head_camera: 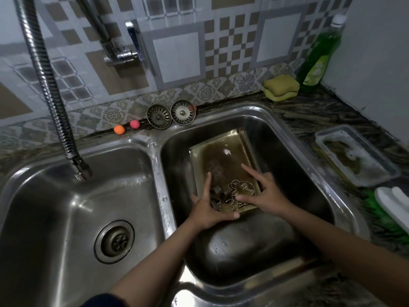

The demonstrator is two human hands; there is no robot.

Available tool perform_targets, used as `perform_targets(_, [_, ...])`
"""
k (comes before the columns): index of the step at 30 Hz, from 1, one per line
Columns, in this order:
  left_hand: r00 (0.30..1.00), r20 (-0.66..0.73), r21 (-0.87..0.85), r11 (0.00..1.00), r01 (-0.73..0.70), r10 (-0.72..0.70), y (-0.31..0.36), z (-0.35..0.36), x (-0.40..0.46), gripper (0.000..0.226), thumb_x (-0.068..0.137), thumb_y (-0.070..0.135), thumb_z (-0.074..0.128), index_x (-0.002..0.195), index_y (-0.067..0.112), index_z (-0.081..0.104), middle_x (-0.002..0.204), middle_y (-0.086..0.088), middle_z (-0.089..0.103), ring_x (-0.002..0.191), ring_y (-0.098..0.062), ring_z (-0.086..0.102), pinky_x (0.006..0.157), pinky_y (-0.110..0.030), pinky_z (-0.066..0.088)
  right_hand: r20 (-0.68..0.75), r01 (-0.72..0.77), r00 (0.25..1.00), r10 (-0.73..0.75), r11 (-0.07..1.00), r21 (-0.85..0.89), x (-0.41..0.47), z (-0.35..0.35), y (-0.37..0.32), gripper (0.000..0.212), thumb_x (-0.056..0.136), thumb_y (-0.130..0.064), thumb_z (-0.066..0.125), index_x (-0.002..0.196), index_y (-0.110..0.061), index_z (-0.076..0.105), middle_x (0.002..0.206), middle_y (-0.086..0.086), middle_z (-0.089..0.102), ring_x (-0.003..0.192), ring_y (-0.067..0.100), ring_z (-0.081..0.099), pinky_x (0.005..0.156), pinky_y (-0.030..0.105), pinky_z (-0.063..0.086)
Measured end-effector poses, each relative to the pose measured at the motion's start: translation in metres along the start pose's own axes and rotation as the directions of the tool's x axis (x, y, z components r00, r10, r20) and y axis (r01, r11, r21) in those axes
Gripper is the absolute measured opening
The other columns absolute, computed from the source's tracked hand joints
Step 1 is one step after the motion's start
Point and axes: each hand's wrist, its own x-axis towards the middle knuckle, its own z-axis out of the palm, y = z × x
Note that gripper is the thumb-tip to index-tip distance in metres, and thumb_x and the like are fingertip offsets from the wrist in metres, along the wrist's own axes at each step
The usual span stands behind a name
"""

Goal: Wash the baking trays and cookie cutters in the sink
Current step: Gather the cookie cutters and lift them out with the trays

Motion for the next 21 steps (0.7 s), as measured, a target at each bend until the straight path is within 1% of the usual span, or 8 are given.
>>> perform_targets(2, [0.996, -0.03, -0.026, 0.996, -0.085, 0.084, 0.007, 0.003, -0.004, 0.13, 0.049, 0.057, 0.086, 0.135, 0.067, -0.01, 0.155, -0.02, -0.001, 0.145, -0.033, -0.004, 0.113, -0.042, 0.012, -0.029, 0.068, 0.997, -0.069, 0.996, -0.054, -0.007, -0.011, -0.018, 0.085, 0.043, -0.068, 0.077, 0.117, -0.075, 0.037, 0.118, -0.005, 0.032, 0.121, 0.018, 0.042, 0.106, 0.037, 0.04])
perform_targets(5, [0.974, -0.128, -0.07, 0.978, -0.198, 0.188, 0.023, 0.006, -0.008, 0.124, 0.048, 0.069, 0.078, 0.138, 0.064, -0.007, 0.155, -0.008, 0.012, 0.141, -0.024, 0.007, 0.103, -0.034, 0.01, -0.066, 0.192, 0.977, -0.201, 0.973, -0.129, -0.017, -0.027, -0.046, 0.07, 0.051, -0.069, 0.073, 0.115, -0.073, 0.043, 0.129, -0.001, 0.027, 0.132, 0.022, 0.033, 0.11, 0.038, 0.036])
perform_targets(9, [0.907, -0.264, -0.075, 0.931, -0.357, 0.327, 0.051, 0.003, -0.011, 0.1, 0.056, 0.086, 0.053, 0.137, 0.066, -0.004, 0.154, -0.003, 0.017, 0.127, -0.003, 0.008, 0.105, -0.032, 0.014, -0.151, 0.321, 0.922, -0.356, 0.923, -0.211, -0.023, -0.044, -0.081, 0.057, 0.063, -0.071, 0.062, 0.117, -0.065, 0.047, 0.133, -0.001, 0.026, 0.126, -0.001, 0.028, 0.099, 0.004, 0.026])
perform_targets(11, [0.858, -0.325, -0.082, 0.892, -0.445, 0.398, 0.065, -0.001, -0.012, 0.088, 0.063, 0.089, 0.041, 0.137, 0.064, 0.0, 0.154, 0.0, 0.019, 0.125, 0.004, 0.007, 0.106, -0.028, 0.012, -0.195, 0.367, 0.888, -0.417, 0.897, -0.247, -0.024, -0.051, -0.097, 0.052, 0.068, -0.069, 0.059, 0.119, -0.062, 0.049, 0.133, 0.003, 0.029, 0.118, -0.007, 0.036, 0.09, -0.005, 0.025])
perform_targets(13, [0.82, -0.358, -0.081, 0.86, -0.504, 0.447, 0.079, -0.005, -0.015, 0.089, 0.061, 0.093, 0.035, 0.138, 0.061, 0.003, 0.15, 0.0, 0.021, 0.115, 0.012, 0.012, 0.101, -0.015, 0.014, -0.218, 0.404, 0.856, -0.468, 0.87, -0.282, -0.028, -0.057, -0.113, 0.043, 0.073, -0.067, 0.057, 0.116, -0.065, 0.05, 0.132, 0.003, 0.032, 0.108, 0.003, 0.049, 0.086, -0.004, 0.031])
perform_targets(16, [0.771, -0.386, -0.082, 0.814, -0.576, 0.506, 0.097, -0.012, -0.02, 0.091, 0.06, 0.094, 0.035, 0.138, 0.06, 0.005, 0.142, 0.001, 0.021, 0.114, 0.013, 0.015, 0.088, -0.004, 0.019, -0.228, 0.464, 0.799, -0.557, 0.811, -0.356, -0.037, -0.067, -0.133, 0.035, 0.077, -0.068, 0.053, 0.112, -0.066, 0.052, 0.129, 0.0, 0.034, 0.108, -0.012, 0.045, 0.081, -0.002, 0.038])
perform_targets(19, [0.729, -0.405, -0.095, 0.767, -0.634, 0.552, 0.115, -0.016, -0.026, 0.094, 0.06, 0.094, 0.036, 0.141, 0.055, 0.007, 0.139, 0.008, 0.02, 0.114, 0.016, 0.019, 0.089, -0.006, 0.019, -0.225, 0.459, 0.768, -0.6, 0.76, -0.459, -0.049, -0.075, -0.158, 0.035, 0.078, -0.068, 0.049, 0.112, -0.064, 0.053, 0.136, -0.001, 0.03, 0.099, -0.002, 0.049, 0.085, 0.02, 0.05])
perform_targets(21, [0.68, -0.434, -0.085, 0.724, -0.684, 0.591, 0.128, -0.019, -0.028, 0.097, 0.063, 0.092, 0.036, 0.144, 0.046, 0.01, 0.137, 0.017, 0.021, 0.115, 0.027, 0.021, 0.088, 0.004, 0.018, -0.235, 0.439, 0.746, -0.623, 0.726, -0.53, -0.056, -0.078, -0.175, 0.038, 0.08, -0.067, 0.047, 0.115, -0.058, 0.056, 0.14, 0.002, 0.029, 0.107, 0.008, 0.047, 0.083, 0.036, 0.055])
